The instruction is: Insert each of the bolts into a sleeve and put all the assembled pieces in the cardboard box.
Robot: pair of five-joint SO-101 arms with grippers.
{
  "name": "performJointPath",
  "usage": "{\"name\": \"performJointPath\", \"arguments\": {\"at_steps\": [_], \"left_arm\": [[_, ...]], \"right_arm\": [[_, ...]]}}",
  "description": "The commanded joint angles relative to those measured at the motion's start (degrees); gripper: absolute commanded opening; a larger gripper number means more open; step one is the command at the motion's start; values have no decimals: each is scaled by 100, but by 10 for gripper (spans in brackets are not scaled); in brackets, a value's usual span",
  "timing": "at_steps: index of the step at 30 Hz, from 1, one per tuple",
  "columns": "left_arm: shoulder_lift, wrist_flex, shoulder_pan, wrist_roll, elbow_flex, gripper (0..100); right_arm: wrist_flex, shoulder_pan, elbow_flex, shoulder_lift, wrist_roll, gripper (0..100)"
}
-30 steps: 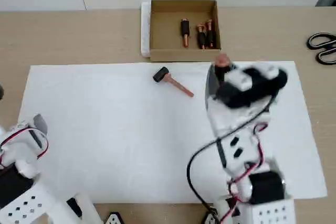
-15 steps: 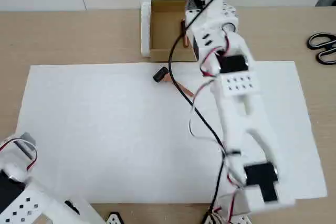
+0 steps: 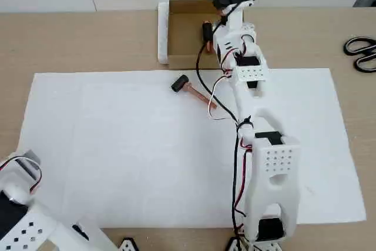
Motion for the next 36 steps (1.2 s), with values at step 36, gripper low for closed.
{"name": "performJointPath", "arguments": {"at_steps": [36], "left_arm": [[-9,-62,0,-18,-84,254]], "right_arm": [[4673,-831,-527,-3125,26,245]]}}
